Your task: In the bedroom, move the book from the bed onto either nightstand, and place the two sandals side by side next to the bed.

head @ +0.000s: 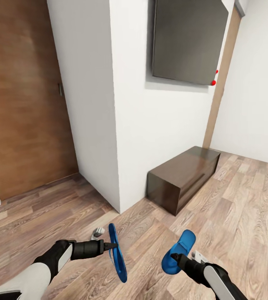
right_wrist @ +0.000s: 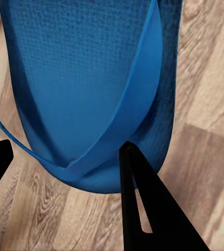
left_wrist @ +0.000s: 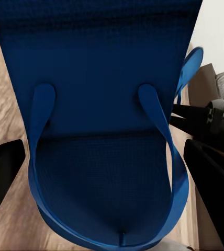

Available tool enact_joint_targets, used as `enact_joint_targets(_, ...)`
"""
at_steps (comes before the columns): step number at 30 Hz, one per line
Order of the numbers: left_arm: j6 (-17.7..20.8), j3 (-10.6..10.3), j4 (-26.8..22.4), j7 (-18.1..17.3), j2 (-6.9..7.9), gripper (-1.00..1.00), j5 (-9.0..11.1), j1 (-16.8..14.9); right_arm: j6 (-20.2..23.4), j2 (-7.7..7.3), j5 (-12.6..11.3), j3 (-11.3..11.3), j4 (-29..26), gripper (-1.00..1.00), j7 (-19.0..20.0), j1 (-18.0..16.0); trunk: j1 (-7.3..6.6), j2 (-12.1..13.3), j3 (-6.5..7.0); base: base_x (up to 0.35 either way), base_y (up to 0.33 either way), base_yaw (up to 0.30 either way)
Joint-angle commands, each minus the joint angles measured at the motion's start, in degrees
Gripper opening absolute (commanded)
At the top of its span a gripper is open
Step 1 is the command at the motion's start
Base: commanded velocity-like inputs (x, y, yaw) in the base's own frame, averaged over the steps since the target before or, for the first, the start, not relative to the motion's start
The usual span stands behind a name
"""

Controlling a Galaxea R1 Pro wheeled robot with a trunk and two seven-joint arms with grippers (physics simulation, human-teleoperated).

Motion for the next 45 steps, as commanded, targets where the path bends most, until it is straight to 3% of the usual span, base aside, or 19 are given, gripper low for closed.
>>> enact_joint_targets(1, 0.6, 0.2, 0.0, -0.2, 0.0, -1.0, 0.1, 0.0, 0.0, -0.06, -0.6, 0.2, -0.1, -1.0, -0.3, 0.0, -0.01, 0.0, -0.06, 0.0, 0.0, -0.273)
enact_joint_targets(37, 0.5, 0.3, 0.6, -0.1, 0.0, -1.0, 0.1, 0.0, 0.0, -0.06, -0.6, 0.2, 0.1, -1.0, 0.2, 0.0, -0.01, 0.0, 0.57, 0.0, 0.0, -0.273)
enact_joint_targets(45, 0.5, 0.3, 0.6, -0.2, 0.3, -1.0, 0.1, 0.0, 0.0, 0.01, -0.3, -1.7, 0.1, -1.0, 0.3, 0.0, -0.01, 0.0, 0.81, 0.0, 0.0, -0.273)
